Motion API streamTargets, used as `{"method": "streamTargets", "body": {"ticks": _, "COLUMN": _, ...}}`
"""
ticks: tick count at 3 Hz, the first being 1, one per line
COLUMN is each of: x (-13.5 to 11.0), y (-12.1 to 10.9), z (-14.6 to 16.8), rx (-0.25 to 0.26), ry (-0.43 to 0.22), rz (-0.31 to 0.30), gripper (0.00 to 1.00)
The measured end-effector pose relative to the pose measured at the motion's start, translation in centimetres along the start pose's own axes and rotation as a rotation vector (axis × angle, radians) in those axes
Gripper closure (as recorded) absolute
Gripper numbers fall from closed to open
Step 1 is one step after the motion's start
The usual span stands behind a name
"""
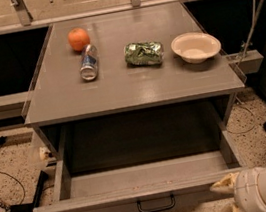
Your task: Close top drawer
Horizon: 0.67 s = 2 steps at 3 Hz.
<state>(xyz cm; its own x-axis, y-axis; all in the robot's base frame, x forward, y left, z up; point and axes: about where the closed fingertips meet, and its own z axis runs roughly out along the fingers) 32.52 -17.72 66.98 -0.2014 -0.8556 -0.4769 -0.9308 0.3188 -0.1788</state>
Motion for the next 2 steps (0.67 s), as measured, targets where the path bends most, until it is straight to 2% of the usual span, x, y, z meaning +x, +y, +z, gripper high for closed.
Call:
{"method": "streamTargets", "body": {"ticks": 1, "x": -0.4, "y": -0.9, "z": 0.3, "rx": 0.013, "ry": -0.024, "rz": -0.009, "gripper": 0.0}}
{"method": "streamTargets", "body": {"ticks": 2, "x": -2.1, "y": -4.1, "z": 2.2, "rx": 0.02, "ry": -0.075, "rz": -0.053, "gripper": 0.19}}
